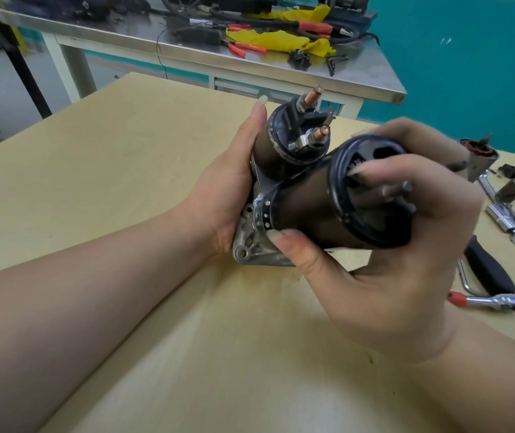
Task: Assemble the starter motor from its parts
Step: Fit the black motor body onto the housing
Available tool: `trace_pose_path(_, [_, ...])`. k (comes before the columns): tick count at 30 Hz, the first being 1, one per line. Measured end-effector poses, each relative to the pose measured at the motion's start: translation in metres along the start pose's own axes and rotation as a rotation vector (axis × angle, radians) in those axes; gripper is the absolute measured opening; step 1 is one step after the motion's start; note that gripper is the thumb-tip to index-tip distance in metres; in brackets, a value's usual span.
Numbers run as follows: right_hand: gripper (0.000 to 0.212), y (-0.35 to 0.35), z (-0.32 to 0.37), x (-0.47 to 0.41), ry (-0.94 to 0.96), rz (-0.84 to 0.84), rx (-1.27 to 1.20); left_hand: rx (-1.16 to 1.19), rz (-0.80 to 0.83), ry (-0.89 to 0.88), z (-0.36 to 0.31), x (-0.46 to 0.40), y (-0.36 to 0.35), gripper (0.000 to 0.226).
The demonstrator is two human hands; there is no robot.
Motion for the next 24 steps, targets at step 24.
trace_pose_path(24, [0.063, -0.0055, -0.0034, 0.0006, 0.104, 0.085, -0.051, 0.019, 0.033, 0.038, -0.0016, -0.0029, -0.0024, 0.077])
Point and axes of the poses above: each hand's wrist, its own x-axis away from the middle knuckle, its own y-axis out of the back of the hand, z = x × y, the point moved 7 cm from there along -x, towards the middle knuckle, and after that the axes turned 13 degrees about -z, right-handed, at the moved point
